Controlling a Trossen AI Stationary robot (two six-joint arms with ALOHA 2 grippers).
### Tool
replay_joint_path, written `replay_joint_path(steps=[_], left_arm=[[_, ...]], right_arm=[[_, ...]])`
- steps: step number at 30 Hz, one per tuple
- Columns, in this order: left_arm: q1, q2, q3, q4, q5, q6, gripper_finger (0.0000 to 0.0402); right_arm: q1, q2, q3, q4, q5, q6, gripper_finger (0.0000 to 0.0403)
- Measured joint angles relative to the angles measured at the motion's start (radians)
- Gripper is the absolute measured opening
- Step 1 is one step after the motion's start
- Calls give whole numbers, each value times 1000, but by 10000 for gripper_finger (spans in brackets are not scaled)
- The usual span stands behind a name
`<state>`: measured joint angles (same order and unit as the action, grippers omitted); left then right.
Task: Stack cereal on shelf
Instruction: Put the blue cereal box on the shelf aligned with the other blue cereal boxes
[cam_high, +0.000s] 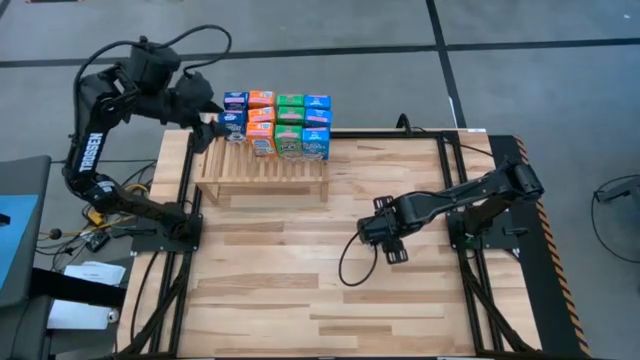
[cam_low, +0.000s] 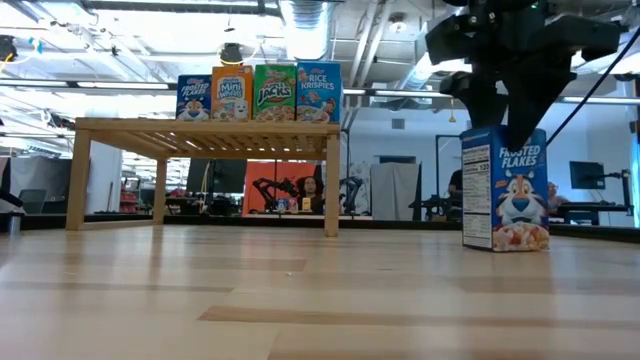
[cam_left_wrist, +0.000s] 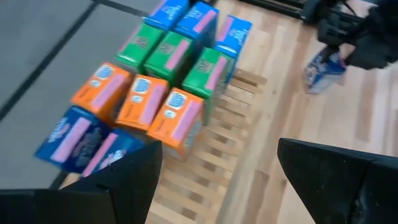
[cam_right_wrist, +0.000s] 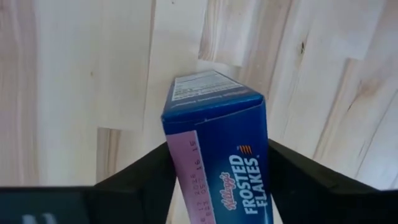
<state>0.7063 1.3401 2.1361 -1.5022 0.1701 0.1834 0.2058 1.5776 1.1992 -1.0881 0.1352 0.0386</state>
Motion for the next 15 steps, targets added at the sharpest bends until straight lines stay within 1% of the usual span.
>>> replay_joint_path(steps=[2,6,8,11,15], left_arm=[[0,-14,-25,21,35,3,311],[0,-74,-100,147,204,3,311],[0,-118,-159,230,259,-6,311],[0,-200,-283,338,270,-22,311],[0,-315,-492,481,231,-66,311]], right_arm=[[0,0,0,5,-2,13,240],[8,-3,0,29,-11,32,209],[11,-9,1,33,-14,41,196],[11,-9,24,30,-21,49,186],[10,-9,77,31,-22,51,184]])
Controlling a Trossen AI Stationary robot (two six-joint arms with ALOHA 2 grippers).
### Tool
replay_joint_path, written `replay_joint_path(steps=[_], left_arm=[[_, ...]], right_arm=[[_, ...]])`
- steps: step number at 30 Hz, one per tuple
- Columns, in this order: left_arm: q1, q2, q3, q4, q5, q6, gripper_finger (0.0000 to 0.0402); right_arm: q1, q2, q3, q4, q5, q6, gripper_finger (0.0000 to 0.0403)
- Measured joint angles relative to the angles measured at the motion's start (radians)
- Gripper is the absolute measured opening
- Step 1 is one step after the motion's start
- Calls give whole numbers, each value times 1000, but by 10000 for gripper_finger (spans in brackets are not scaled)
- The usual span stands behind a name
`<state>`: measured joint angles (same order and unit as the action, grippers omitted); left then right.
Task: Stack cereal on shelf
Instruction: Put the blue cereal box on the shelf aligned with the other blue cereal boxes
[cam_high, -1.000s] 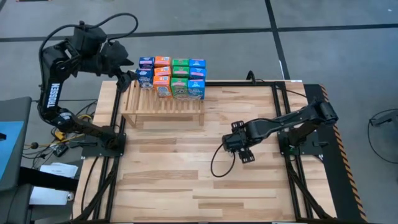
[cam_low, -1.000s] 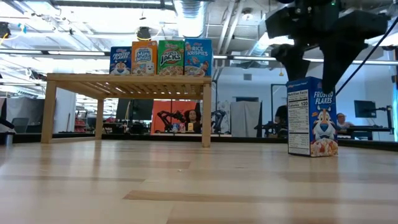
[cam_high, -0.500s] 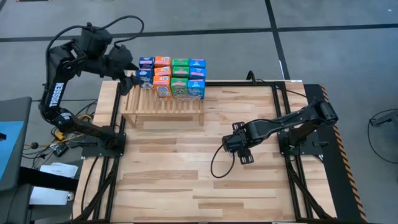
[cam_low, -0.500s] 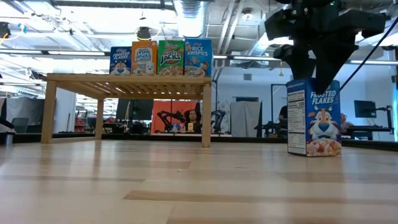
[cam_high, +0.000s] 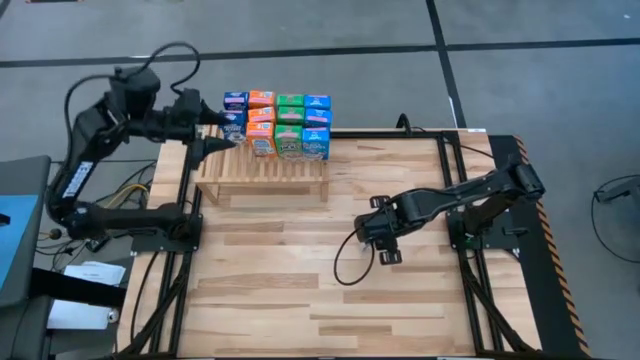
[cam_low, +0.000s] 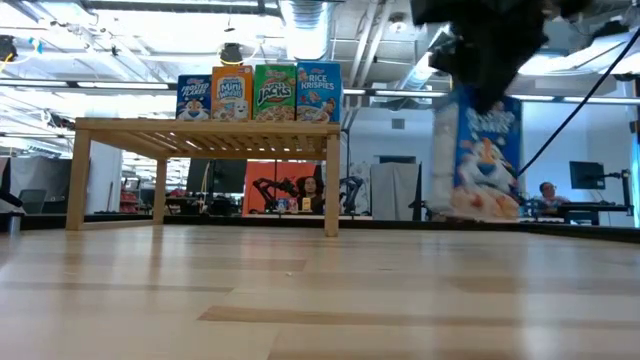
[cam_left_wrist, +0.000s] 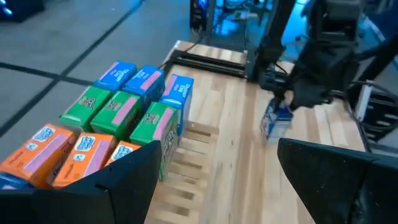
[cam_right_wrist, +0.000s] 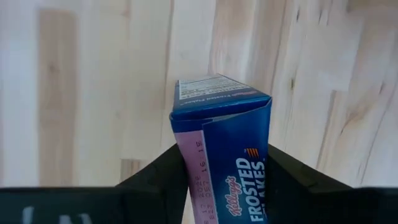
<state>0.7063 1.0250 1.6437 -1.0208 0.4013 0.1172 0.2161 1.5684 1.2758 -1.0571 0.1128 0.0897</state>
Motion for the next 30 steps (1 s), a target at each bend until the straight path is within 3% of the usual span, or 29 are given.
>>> replay_joint_path(steps=[6,12,19,30], left_arm=[[-11,-95,-259,199,51,-155,311],[-124,-95,-404,324,59,-210,311],[-296,-42,-438,413,-60,-189,311],[-433,23,-438,476,-116,-146,311]], right_arm=[[-14,0,87,4,4,-1,188],[-44,0,131,114,14,-3,189],[-93,52,248,176,14,-8,188],[-121,248,534,204,8,-106,187]])
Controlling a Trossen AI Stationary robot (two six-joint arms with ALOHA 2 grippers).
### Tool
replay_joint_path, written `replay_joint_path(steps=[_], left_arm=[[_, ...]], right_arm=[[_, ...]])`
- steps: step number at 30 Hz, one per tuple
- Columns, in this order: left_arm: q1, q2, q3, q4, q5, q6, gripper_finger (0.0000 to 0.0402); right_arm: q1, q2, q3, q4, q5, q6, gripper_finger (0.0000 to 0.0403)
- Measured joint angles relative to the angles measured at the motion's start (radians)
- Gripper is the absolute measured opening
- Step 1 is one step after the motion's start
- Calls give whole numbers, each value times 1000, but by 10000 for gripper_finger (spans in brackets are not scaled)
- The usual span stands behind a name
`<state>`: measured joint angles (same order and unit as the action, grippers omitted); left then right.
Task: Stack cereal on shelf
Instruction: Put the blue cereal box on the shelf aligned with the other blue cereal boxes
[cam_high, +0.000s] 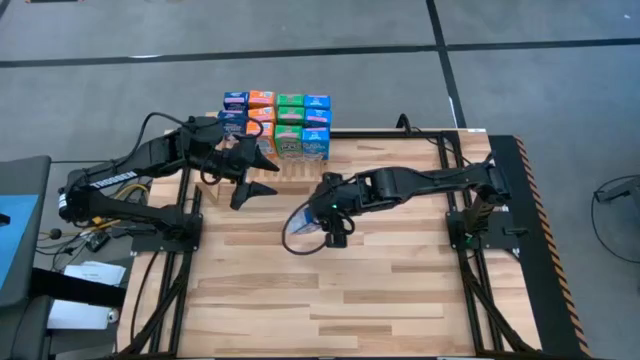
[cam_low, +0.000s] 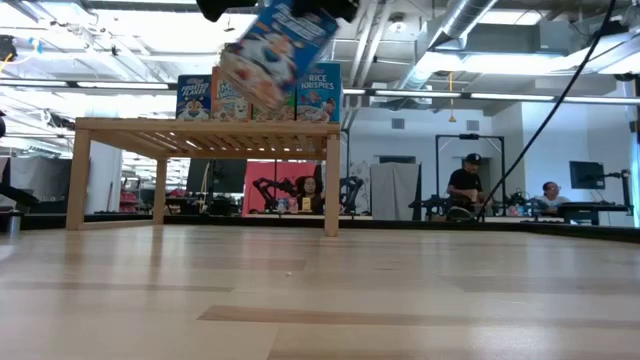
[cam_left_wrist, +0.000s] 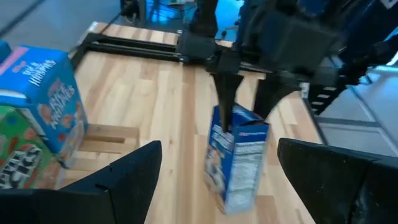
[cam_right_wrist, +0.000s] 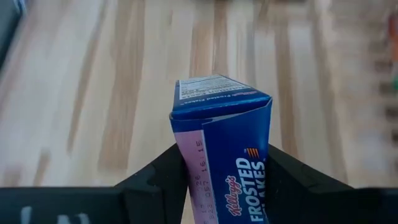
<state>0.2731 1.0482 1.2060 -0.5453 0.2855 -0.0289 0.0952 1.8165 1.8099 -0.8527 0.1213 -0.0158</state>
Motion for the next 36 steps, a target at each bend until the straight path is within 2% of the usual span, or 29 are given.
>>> replay_joint_path(steps=[3,8,10,26,36], left_arm=[[-41,2,0,-6,-55,36,311],[-71,1,0,-8,-79,78,311],[-72,1,0,-10,-90,73,311],[-106,103,1,-10,-72,70,311],[-112,131,0,-27,-116,66,311]], right_arm=[[-14,28,55,46,-3,-1,189],[-40,56,127,66,-6,-2,188],[-45,54,131,118,-7,-1,188],[-60,55,129,196,-11,15,187],[-59,55,129,209,-14,7,188]])
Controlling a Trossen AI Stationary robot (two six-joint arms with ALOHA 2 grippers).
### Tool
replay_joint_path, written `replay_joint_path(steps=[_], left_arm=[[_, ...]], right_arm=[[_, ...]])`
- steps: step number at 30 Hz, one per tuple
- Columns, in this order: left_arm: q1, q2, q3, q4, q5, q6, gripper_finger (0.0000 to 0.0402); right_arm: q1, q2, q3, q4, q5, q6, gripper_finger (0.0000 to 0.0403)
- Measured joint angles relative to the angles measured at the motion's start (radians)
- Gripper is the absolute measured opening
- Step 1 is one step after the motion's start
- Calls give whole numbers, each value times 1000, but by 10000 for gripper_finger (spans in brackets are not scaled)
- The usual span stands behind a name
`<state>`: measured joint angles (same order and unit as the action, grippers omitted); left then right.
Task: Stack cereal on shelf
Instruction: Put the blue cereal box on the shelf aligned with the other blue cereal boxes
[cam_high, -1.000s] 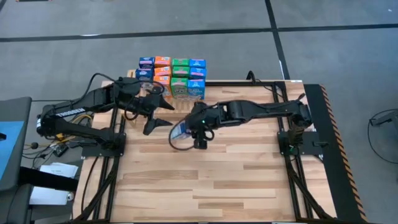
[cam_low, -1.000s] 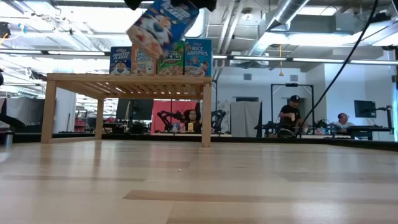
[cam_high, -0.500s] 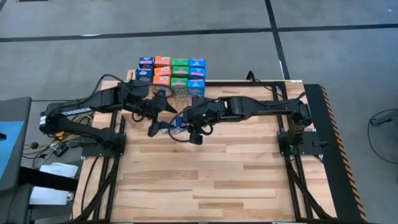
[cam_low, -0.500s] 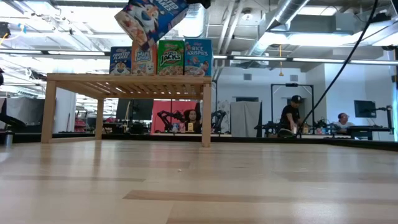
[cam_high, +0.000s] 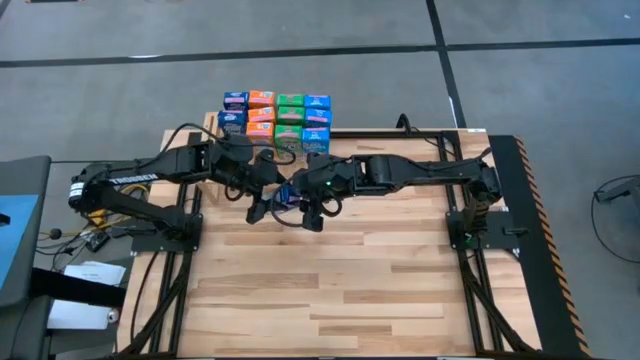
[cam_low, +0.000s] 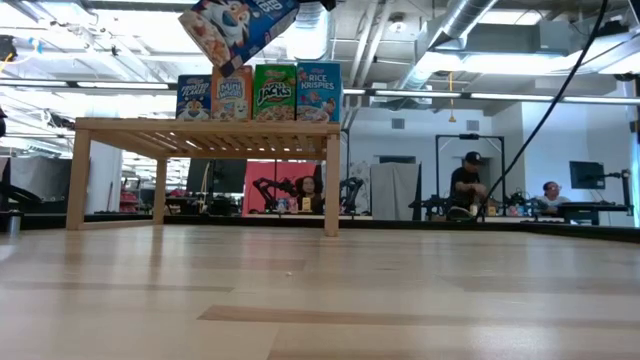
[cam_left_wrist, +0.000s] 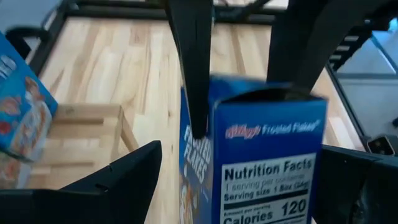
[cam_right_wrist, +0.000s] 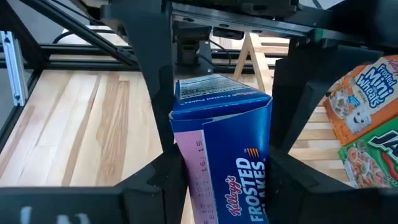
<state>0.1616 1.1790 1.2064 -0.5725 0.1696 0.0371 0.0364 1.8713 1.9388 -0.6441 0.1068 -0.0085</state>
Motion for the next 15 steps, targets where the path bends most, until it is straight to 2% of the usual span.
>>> replay_joint_path(steps=[3,6,15], left_arm=[[0,-2,0,2,0,-3,308],[0,-2,0,0,7,-1,290],[0,-3,0,-30,-24,7,181]], right_arm=[[0,0,0,-2,0,0,191],[0,0,0,-3,0,0,196],[-6,0,-1,-5,1,-9,209]])
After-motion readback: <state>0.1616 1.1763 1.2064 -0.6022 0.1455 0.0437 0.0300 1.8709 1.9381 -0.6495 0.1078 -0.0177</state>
